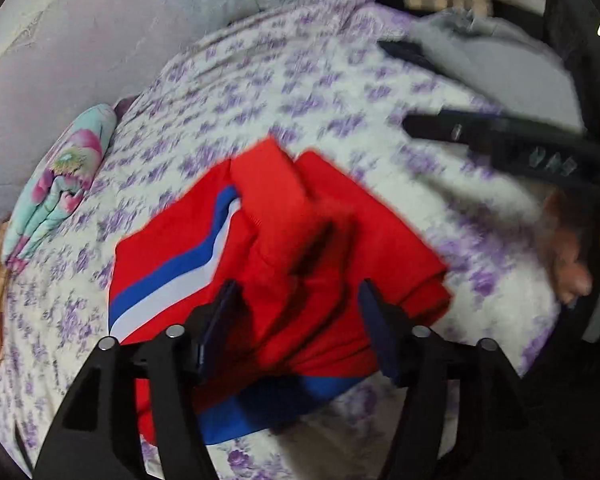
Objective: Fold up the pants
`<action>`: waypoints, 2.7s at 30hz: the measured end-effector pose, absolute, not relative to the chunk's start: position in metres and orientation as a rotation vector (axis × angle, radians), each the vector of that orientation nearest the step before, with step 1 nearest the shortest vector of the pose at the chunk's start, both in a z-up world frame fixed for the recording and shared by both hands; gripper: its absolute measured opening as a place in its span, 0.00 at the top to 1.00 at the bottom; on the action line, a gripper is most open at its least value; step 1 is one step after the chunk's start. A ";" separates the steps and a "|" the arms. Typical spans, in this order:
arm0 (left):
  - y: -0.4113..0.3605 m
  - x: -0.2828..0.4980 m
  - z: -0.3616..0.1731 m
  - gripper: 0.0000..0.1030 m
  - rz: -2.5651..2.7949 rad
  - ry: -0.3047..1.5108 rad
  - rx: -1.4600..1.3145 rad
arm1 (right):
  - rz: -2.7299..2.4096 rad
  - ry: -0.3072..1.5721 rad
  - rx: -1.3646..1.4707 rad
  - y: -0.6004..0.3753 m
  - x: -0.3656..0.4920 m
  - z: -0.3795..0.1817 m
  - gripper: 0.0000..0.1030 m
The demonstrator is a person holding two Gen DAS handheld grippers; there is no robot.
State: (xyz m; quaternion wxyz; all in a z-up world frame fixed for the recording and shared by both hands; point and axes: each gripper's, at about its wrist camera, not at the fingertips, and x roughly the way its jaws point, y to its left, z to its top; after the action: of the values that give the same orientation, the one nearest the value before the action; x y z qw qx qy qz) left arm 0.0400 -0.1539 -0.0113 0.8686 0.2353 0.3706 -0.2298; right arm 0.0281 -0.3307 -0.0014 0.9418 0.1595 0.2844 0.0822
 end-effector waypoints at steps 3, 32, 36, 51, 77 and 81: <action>-0.148 0.038 0.001 0.39 -0.459 0.746 0.468 | 0.155 0.588 0.340 -0.337 0.029 -0.004 0.39; -0.165 0.051 0.043 0.74 -0.463 0.695 0.431 | 0.181 0.622 0.424 -0.348 0.032 -0.021 0.38; -0.196 0.060 -0.016 0.43 -0.527 0.850 0.454 | 0.191 0.619 0.439 -0.350 0.031 -0.020 0.33; -0.046 0.079 0.033 0.05 -0.676 0.976 -0.193 | 0.569 0.945 0.758 -0.326 0.079 -0.020 0.04; -0.022 0.136 -0.040 0.50 -0.774 1.155 -0.570 | 0.744 1.076 0.834 -0.285 0.107 -0.020 0.65; -0.029 0.148 -0.009 0.51 -0.773 1.098 -0.542 | 0.759 1.020 0.807 -0.295 0.126 0.005 0.65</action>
State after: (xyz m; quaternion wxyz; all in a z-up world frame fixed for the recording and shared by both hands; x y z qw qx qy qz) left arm 0.1482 -0.0290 -0.0086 0.7492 -0.2482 0.5021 -0.3535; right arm 0.1257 -0.2954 0.0051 0.7299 0.3663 0.4630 0.3446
